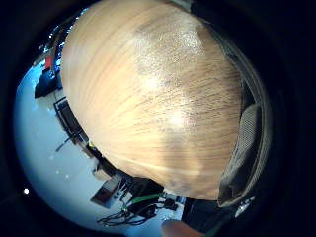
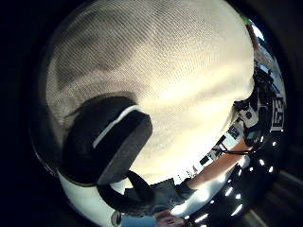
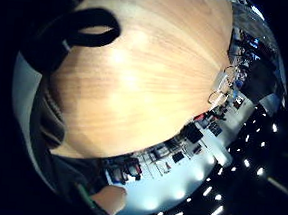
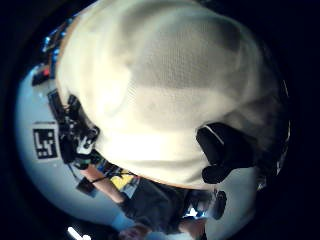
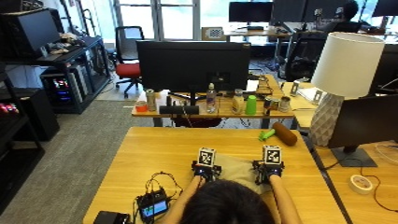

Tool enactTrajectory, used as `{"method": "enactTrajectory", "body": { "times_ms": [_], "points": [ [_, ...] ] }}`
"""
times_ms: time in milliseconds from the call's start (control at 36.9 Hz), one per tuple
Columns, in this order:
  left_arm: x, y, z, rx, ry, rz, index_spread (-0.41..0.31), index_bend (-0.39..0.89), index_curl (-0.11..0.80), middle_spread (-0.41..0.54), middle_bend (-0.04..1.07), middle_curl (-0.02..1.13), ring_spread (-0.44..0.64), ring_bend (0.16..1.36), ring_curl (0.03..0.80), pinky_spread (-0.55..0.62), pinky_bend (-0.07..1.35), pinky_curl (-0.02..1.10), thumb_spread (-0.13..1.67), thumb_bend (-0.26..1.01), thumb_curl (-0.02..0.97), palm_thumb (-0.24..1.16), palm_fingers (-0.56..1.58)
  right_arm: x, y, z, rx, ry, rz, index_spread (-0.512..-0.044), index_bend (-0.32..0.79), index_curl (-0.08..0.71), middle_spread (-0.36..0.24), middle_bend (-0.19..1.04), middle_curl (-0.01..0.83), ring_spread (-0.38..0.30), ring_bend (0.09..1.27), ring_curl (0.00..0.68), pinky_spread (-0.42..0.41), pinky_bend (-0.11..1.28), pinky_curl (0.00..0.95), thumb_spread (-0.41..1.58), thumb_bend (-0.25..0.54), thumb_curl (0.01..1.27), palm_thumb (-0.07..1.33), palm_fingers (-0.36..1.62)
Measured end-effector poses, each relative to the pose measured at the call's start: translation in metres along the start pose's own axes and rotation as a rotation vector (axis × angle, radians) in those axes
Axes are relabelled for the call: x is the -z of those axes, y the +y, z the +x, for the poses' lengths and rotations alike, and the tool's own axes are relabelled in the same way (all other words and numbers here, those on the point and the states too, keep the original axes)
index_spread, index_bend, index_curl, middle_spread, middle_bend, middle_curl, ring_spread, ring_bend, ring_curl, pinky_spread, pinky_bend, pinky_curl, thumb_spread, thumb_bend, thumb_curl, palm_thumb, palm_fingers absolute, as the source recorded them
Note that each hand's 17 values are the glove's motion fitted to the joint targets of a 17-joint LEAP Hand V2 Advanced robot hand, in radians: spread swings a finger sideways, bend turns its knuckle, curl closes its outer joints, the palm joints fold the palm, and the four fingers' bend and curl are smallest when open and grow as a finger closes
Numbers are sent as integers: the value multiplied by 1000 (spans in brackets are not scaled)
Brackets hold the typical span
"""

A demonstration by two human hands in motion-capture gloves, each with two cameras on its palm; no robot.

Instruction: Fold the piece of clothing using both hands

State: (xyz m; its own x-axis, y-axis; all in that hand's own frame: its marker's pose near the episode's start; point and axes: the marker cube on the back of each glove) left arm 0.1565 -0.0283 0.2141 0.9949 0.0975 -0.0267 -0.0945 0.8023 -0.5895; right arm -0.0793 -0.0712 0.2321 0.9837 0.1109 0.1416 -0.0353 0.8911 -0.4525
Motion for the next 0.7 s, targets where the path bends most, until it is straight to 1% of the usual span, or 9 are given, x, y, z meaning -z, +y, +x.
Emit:
{"method": "enactTrajectory", "body": {
  "times_ms": [108,135,190,217,271,298,433,596,704],
  "points": [
    [1,-2,0,3,8,26,-118,146,259,192,153,208,432,611,271,399,635,346,1052,-21,245,43,-36,1,1,-7,61,-14,44,-401,95,189,-92,123,254,-29,655,361,-59,959,375,1021,-2,305,837,535],
    [1,-2,1,1,10,26,-118,146,260,192,153,208,432,611,271,399,636,346,1052,-22,245,43,-37,1,1,-9,78,-13,61,-397,98,190,-93,136,259,-51,690,373,-107,972,377,1014,8,311,866,639],
    [0,-1,1,-7,13,15,-118,146,262,192,153,209,432,612,270,399,637,346,1051,-22,246,43,-37,3,-1,-13,91,-10,108,-382,111,191,-99,144,261,-86,713,376,-171,974,371,1001,20,321,909,761],
    [0,0,1,-10,15,9,-118,146,263,192,153,209,431,613,270,398,638,346,1051,-22,246,43,-37,5,-1,-15,90,-7,129,-379,105,190,-101,138,260,-96,712,377,-189,971,369,996,17,322,916,765],
    [0,0,2,-13,17,2,-118,144,264,193,157,209,431,613,270,398,638,346,1051,-22,246,43,-37,8,-1,-17,97,-2,150,-362,131,206,-112,169,275,-137,750,395,-241,955,368,981,40,337,977,950],
    [0,1,2,-14,19,-1,-118,144,264,194,157,210,431,613,269,398,638,346,1051,-22,247,43,-37,10,-1,-19,103,1,154,-354,132,209,-117,179,281,-152,757,397,-257,936,364,976,50,342,1004,1014],
    [-1,2,3,-32,25,-19,-118,144,267,194,157,210,431,614,268,397,639,346,1051,-20,247,46,-37,28,7,-21,67,27,150,-328,136,244,-135,205,317,-200,762,426,-311,857,370,945,59,359,1072,1148],
    [-1,0,3,-39,35,0,-118,143,269,195,157,211,430,616,267,396,640,346,1050,-21,246,49,-38,69,30,-34,59,79,145,-308,112,258,-145,225,355,-221,744,436,-338,801,371,918,48,377,1115,1192],
    [2,-8,2,-59,51,79,-118,144,271,195,159,212,430,618,267,398,634,343,1050,-22,246,49,-41,95,43,-48,41,121,182,-300,88,251,-148,226,371,-231,743,436,-347,787,373,900,23,390,1115,1196]
  ]
}}
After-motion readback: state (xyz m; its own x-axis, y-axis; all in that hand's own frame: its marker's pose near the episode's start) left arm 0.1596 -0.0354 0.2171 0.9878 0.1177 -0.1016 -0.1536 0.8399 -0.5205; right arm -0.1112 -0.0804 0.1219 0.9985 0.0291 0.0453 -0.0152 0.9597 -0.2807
